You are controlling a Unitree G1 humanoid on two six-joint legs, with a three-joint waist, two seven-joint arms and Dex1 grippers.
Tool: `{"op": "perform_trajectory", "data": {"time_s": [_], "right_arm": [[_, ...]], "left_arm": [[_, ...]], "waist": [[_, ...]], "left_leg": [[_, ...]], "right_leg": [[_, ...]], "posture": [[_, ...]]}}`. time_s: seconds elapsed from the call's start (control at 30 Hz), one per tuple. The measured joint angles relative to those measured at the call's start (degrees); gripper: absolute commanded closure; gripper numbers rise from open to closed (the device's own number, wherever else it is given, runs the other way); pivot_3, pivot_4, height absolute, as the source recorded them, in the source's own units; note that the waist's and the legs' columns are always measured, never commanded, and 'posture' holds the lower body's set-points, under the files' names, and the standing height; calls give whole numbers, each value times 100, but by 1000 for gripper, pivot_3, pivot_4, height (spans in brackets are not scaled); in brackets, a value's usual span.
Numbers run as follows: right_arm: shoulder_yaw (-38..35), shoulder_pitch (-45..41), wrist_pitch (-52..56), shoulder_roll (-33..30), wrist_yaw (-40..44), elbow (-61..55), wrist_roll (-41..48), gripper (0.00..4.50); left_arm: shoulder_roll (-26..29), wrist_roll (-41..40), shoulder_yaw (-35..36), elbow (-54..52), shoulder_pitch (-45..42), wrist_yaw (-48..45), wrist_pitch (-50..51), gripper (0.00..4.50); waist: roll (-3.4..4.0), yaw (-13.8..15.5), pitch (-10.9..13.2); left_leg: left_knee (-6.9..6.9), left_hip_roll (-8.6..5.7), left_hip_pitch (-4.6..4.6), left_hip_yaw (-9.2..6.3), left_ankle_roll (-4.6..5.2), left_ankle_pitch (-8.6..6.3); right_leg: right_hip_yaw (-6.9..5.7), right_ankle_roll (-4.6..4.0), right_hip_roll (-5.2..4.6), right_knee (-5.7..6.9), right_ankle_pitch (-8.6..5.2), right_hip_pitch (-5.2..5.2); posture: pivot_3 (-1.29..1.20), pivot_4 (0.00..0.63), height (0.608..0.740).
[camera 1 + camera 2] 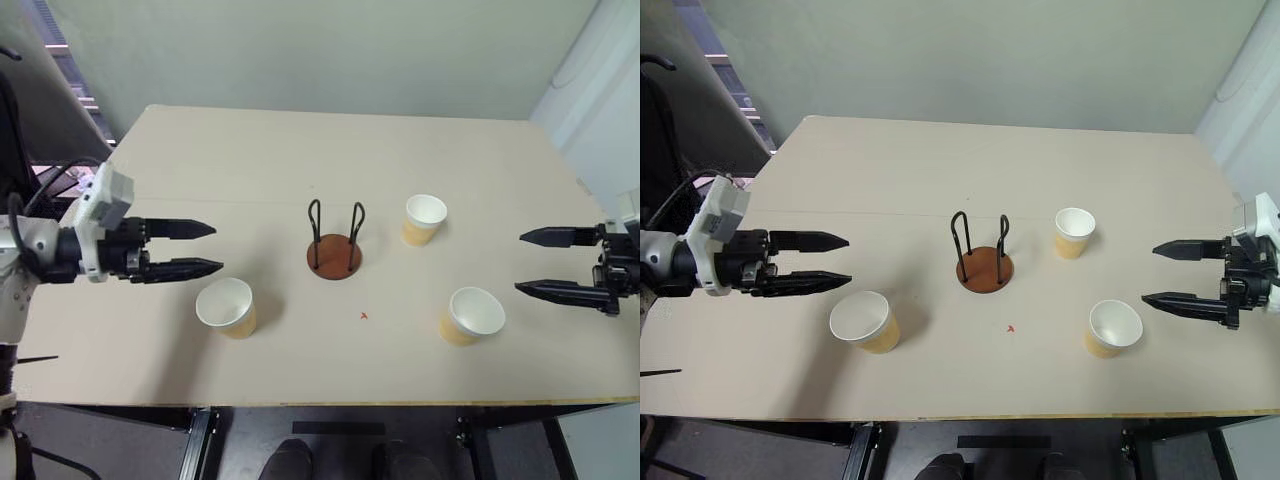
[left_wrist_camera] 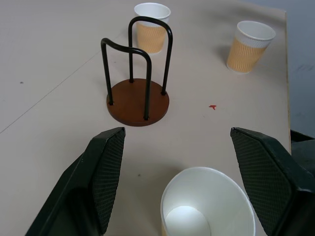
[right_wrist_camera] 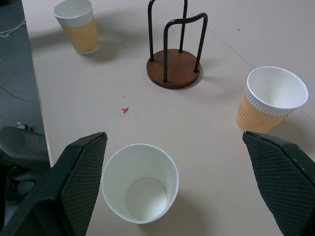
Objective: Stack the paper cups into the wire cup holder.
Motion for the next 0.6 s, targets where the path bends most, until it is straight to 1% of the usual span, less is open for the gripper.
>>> {"op": "perform_trajectory", "data": {"time_s": [0.13, 0.27, 0.43, 0.53, 0.6], "right_arm": [[-61, 110, 0, 7, -12, -61, 2, 0], [-159, 183, -2, 10, -17, -161, 8, 0], [-181, 198, -14, 14, -35, -181, 6, 0], [-193, 230, -16, 18, -77, -190, 2, 0], [-217, 293, -16, 20, -111, -213, -1, 0]], "left_arm": [[-50, 47, -75, 6, -93, -37, 0, 855], [-161, 126, -304, 7, -215, -100, -3, 855], [-577, 360, -802, 124, -567, -79, -34, 855], [-731, 497, -1016, 256, -731, -111, -41, 855], [-979, 652, -1231, 481, -1085, -91, -96, 855]], "waist": [[0, 1, 0], [0, 0, 0], [0, 7, 0], [0, 4, 0], [0, 14, 0]], "left_leg": [[0, -1, -2, -1, 0, 0], [2, -1, -1, 0, 0, 0], [8, -1, -1, -1, 1, 0], [8, -1, -1, 1, 1, -1], [12, -1, -5, 0, 2, -1]], "right_leg": [[-1, 0, 0, -1, 0, 0], [0, 1, 0, -1, 1, 1], [0, 6, -2, 1, 4, 3], [-1, 7, -1, 0, 4, 3], [-2, 9, -2, -1, 5, 3]], "posture": [[0, 150, 740], [0, 150, 740], [0, 150, 740], [0, 150, 740], [0, 150, 740]]}}
